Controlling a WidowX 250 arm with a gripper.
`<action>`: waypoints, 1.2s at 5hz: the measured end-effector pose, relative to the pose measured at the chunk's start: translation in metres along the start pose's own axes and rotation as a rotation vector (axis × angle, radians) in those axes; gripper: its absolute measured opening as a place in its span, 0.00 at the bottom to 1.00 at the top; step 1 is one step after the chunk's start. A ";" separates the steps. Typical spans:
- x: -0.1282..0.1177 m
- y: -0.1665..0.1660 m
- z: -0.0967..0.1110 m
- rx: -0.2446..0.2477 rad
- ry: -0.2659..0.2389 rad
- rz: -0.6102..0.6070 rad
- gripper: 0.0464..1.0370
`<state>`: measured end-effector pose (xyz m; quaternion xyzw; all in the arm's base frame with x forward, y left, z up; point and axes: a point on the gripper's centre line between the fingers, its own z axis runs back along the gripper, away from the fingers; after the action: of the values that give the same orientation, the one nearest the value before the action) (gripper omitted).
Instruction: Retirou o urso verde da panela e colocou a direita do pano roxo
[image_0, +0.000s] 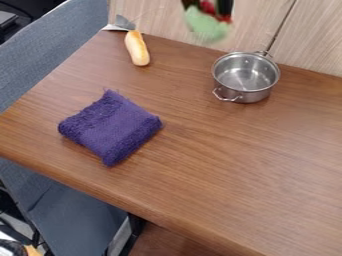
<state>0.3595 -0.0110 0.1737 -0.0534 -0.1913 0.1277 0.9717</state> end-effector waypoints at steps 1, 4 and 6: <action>-0.030 0.005 0.004 0.017 0.013 -0.042 0.49; -0.107 0.021 -0.041 0.066 0.061 -0.233 0.49; -0.107 0.024 -0.053 0.085 0.074 -0.225 0.49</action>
<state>0.2784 -0.0199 0.0827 0.0051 -0.1543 0.0236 0.9877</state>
